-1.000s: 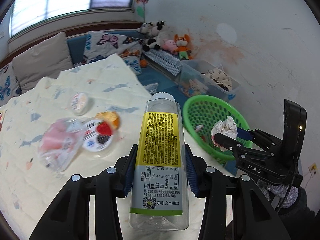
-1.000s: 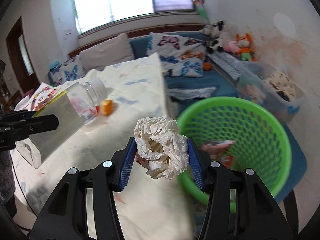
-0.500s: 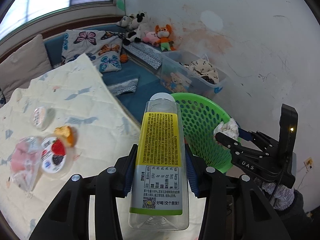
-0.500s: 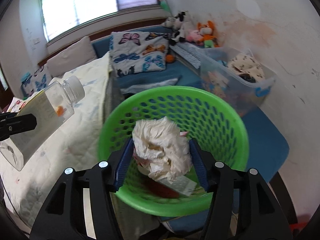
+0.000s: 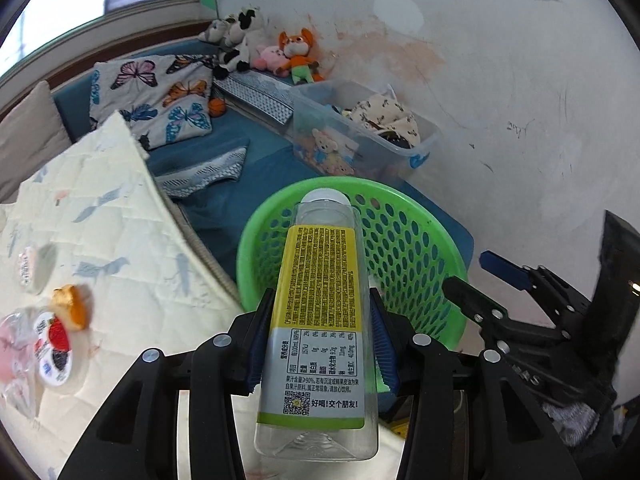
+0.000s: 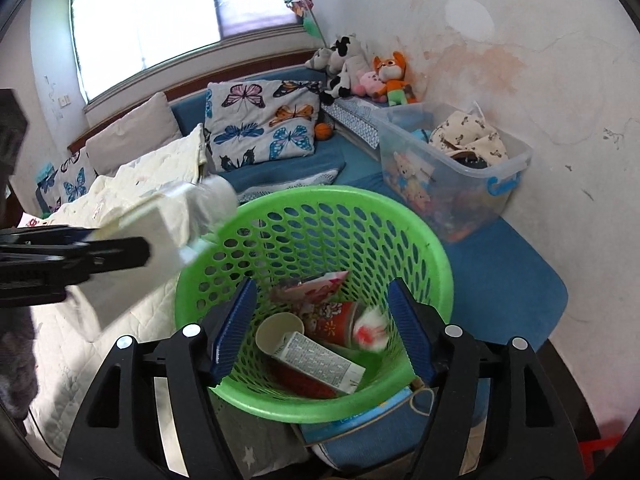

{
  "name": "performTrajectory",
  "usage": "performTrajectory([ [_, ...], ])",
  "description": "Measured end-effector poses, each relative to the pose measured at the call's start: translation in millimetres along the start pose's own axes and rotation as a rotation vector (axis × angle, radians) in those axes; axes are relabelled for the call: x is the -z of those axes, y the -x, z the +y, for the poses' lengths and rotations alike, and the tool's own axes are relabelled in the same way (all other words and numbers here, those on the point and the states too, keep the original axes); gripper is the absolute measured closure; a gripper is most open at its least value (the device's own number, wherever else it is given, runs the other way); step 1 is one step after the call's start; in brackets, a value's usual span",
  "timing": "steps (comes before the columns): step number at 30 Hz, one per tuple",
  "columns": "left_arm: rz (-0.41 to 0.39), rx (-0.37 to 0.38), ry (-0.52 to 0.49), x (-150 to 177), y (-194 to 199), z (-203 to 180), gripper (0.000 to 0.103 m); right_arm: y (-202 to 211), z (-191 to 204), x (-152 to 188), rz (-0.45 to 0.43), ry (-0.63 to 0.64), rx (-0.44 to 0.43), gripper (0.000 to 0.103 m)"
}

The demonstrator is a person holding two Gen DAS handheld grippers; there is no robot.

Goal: Collect trash
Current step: 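Lower the clear bottle into the green wastebasket and open the left gripper, then move both grippers back over the remaining trash on the bed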

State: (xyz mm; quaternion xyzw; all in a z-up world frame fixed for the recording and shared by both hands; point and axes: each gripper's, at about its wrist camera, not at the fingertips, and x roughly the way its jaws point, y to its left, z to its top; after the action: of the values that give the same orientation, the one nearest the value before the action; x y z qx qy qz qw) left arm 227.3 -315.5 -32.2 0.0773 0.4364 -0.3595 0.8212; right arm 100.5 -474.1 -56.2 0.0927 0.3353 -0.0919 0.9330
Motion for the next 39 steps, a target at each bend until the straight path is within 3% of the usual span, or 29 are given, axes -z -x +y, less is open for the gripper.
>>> performTrajectory([
  [10,0.025,0.013,-0.025,-15.0,-34.7,-23.5,0.059,14.7,-13.7,2.2,-0.031,-0.023,0.002,0.032],
  [20,-0.015,-0.017,-0.023,0.4,-6.0,-13.4,0.059,22.2,-4.7,7.6,-0.036,-0.033,-0.030,0.030],
  [29,-0.089,-0.125,0.031,27.9,55.9,39.3,0.050,24.3,35.4,3.8,-0.040,0.013,-0.098,0.027],
  [32,-0.106,-0.186,0.054,38.5,73.0,63.7,0.042,23.6,54.6,0.1,-0.041,0.036,-0.123,0.027],
  [39,-0.124,-0.303,0.171,65.1,111.1,136.7,0.038,21.3,104.0,-10.1,-0.046,0.096,-0.185,0.024],
])
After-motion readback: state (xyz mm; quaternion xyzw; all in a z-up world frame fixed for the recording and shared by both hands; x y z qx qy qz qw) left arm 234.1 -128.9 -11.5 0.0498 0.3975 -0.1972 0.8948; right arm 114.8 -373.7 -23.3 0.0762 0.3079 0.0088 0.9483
